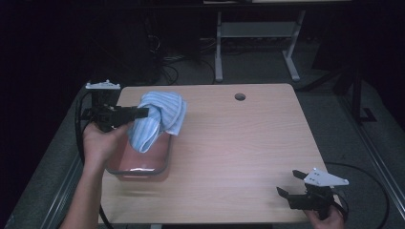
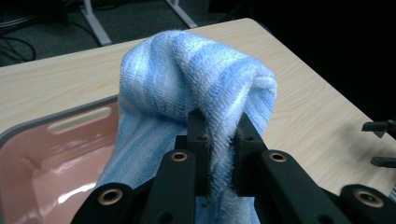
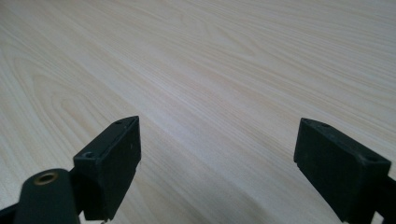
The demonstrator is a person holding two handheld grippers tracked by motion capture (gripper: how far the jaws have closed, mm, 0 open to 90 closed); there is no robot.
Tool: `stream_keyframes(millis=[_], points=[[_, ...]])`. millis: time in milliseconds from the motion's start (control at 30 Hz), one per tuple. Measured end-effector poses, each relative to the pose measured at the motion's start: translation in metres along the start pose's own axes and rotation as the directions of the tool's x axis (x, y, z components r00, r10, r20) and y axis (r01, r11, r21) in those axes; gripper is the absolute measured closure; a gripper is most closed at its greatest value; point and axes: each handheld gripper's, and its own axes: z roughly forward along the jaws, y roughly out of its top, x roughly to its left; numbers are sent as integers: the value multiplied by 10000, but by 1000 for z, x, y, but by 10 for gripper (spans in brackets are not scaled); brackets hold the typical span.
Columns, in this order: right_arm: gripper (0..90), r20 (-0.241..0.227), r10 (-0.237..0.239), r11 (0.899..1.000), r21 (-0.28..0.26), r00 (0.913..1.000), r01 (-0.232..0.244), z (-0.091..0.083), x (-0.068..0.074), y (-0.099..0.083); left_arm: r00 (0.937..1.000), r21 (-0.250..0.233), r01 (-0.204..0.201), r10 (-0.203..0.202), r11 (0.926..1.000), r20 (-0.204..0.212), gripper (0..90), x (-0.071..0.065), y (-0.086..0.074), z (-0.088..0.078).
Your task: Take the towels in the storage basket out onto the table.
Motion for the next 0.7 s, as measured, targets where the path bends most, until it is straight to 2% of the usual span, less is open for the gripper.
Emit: stream_keyframes(millis=[333, 467, 700], points=[[144, -44, 71, 9999, -88, 10000, -71, 0, -1, 1, 9988, 57, -329, 327, 9994, 358, 806, -15, 9, 18], [144, -35, 81, 9999, -127, 10000, -81, -1, 0, 1, 9988, 100, -313, 309, 9995, 377, 807, -20, 11, 24], [144, -44, 88, 9999, -130, 10000, -89, 0, 0, 1, 9960, 79, -573, 566, 9983, 698, 806, -31, 16, 37]])
